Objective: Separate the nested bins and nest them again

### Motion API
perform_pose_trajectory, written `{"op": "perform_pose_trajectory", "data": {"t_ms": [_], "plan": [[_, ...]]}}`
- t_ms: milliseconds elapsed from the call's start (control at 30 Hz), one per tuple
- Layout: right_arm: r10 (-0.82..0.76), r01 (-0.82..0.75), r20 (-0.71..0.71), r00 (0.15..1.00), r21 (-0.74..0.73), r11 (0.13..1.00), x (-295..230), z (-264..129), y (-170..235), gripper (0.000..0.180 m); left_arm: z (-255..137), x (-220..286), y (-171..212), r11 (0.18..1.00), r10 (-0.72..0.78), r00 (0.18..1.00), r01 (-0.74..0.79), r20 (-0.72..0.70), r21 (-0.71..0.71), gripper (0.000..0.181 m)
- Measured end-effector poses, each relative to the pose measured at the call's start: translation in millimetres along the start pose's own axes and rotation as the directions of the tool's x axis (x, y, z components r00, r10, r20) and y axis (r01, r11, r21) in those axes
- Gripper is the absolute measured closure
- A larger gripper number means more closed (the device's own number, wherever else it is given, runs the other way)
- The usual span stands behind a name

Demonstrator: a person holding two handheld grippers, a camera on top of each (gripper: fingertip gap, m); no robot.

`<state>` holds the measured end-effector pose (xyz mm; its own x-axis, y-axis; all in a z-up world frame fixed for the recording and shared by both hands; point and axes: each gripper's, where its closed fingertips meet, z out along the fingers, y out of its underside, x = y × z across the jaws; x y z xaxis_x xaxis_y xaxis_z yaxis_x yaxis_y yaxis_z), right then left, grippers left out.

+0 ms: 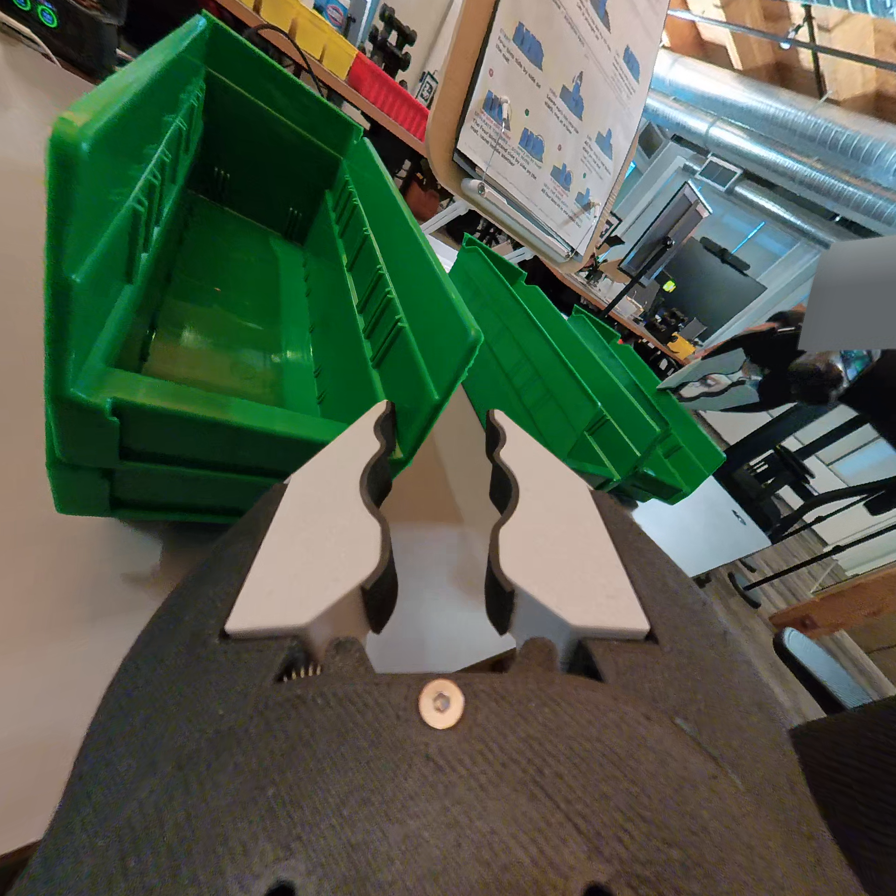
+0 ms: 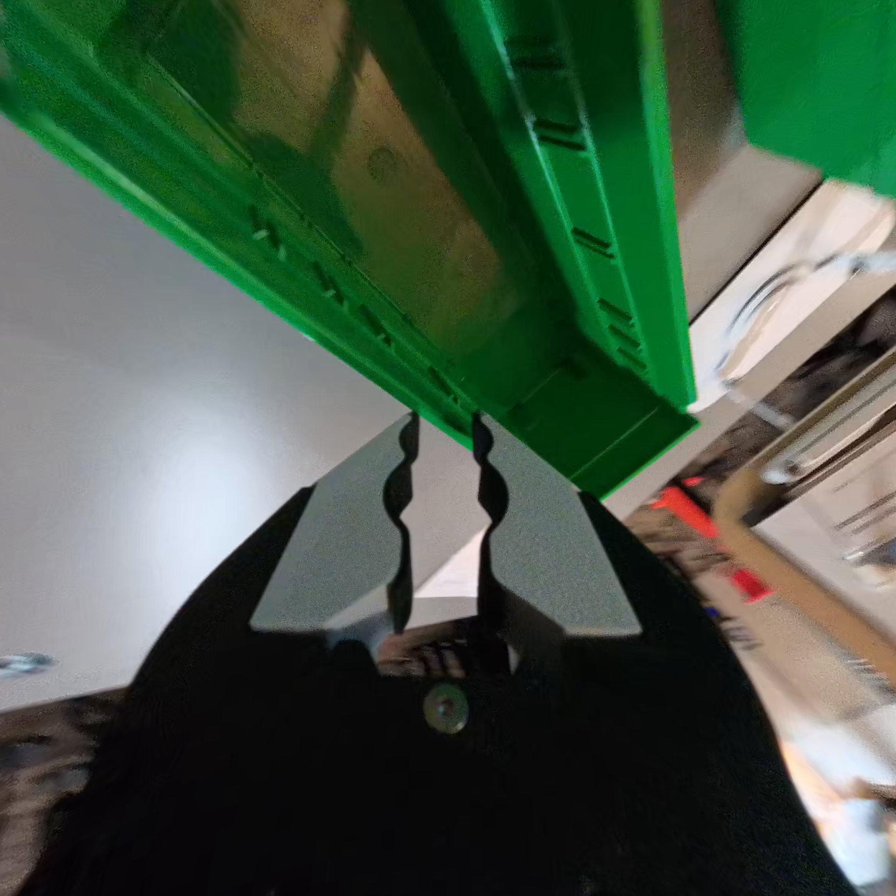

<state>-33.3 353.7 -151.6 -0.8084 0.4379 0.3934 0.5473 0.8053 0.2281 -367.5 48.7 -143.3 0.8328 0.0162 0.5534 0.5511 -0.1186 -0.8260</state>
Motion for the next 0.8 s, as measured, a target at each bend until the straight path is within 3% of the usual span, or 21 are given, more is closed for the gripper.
{"op": "perform_pose_trajectory", "data": {"t_ms": [100, 167, 233, 300, 333, 400, 433, 567, 733, 800], "plan": [[0.275, -0.277, 0.035, 0.961, 0.094, 0.956, -5.5, -13.0, 5.0, 0.150, -4.4, 1.3, 0.8, 1.000, -0.024, 1.000, 0.024, -0.013, -0.002, 0.145], [0.441, -0.437, 0.031, 0.897, 0.210, 0.875, -9.3, -26.3, 2.8, 0.148, -7.3, 1.9, 1.7, 0.999, -0.034, 0.999, 0.034, -0.022, -0.005, 0.145], [0.616, -0.584, 0.022, 0.788, 0.347, 0.734, -12.5, -41.5, -2.5, 0.146, -9.3, 2.1, 1.9, 0.999, -0.054, 0.998, 0.053, -0.038, -0.005, 0.146], [0.779, -0.696, 0.050, 0.625, 0.487, 0.528, -16.7, -57.2, -14.4, 0.145, -10.7, 2.2, 1.8, 0.997, -0.072, 0.996, 0.072, -0.054, -0.004, 0.146], [0.850, -0.730, 0.058, 0.523, 0.545, 0.413, -18.5, -62.7, -19.6, 0.130, -11.2, 2.1, 1.7, 0.997, -0.078, 0.995, 0.078, -0.058, -0.003, 0.146], [0.954, -0.751, 0.049, 0.297, 0.629, 0.202, -22.8, -67.3, -25.9, 0.064, -11.6, 2.2, 1.7, 0.996, -0.084, 0.994, 0.084, -0.062, -0.002, 0.146], [0.982, -0.738, 0.035, 0.188, 0.664, 0.118, -25.4, -67.7, -28.1, 0.048, -11.4, 2.2, 1.6, 0.996, -0.084, 0.995, 0.084, -0.062, -0.002, 0.146], [0.996, -0.648, 0.088, 0.005, 0.759, -0.064, -32.0, -64.7, -63.3, 0.066, -8.1, 2.7, -0.1, 0.996, -0.091, 0.993, 0.091, -0.074, 0.001, 0.146], [0.999, -0.704, 0.012, -0.039, 0.709, -0.036, -26.2, -35.7, -76.8, 0.105, 2.0, 12.9, 2.5, 0.992, -0.127, 0.983, 0.123, -0.133, -0.034, 0.142], [0.999, -0.693, 0.021, -0.040, 0.719, -0.043, -21.6, -36.0, -74.8, 0.135, 6.7, 16.4, 5.3, 0.994, -0.103, 0.987, 0.097, -0.127, -0.051, 0.142]]}}
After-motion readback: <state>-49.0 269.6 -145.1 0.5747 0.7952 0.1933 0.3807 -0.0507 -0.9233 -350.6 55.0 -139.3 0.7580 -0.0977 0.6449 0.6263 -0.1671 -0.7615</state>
